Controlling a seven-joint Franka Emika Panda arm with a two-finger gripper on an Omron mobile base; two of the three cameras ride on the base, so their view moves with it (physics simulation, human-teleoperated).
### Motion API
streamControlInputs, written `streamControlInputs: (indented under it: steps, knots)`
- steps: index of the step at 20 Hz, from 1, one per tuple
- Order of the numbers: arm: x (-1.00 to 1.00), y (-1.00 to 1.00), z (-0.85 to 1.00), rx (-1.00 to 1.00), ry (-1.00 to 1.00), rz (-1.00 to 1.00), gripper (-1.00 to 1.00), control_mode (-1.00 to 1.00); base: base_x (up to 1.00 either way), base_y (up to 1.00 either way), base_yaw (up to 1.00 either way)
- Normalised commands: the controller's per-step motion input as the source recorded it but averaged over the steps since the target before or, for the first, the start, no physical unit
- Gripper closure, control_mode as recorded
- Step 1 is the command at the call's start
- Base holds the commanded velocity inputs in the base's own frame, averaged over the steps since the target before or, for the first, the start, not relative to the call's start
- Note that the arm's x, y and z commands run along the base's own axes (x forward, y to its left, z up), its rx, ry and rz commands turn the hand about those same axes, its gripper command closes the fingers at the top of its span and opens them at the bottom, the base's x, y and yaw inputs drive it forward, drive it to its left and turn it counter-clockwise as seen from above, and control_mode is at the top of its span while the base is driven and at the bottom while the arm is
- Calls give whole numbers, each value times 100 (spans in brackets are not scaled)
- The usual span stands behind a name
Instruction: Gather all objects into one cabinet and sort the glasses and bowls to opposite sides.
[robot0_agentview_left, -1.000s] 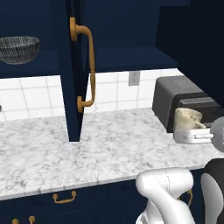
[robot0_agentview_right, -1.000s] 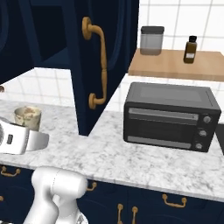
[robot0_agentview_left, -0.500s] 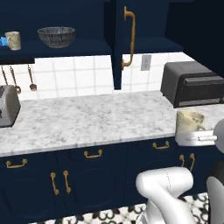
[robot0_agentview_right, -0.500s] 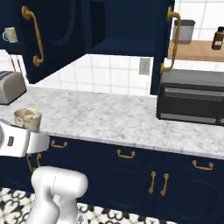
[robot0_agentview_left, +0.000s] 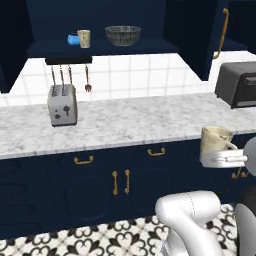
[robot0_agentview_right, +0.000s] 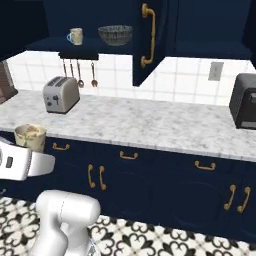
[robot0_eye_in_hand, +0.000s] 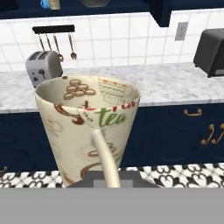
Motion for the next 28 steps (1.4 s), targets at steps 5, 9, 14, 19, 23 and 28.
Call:
streamControlInputs:
  steps: [5, 9, 14, 19, 23, 28]
  knots:
    - [0, 0, 0, 0, 0, 0, 100, 100, 7, 76, 0]
    - [0, 0, 0, 0, 0, 0, 100, 100, 74, 11, 0]
    - [0, 0, 0, 0, 0, 0, 100, 100, 100, -28, 5]
    - [0, 0, 0, 0, 0, 0, 100, 100, 100, 2, 10]
    - [0, 0, 0, 0, 0, 0, 100, 100, 100, 23, 8]
    - [0, 0, 0, 0, 0, 0, 100, 100, 86, 46, 6]
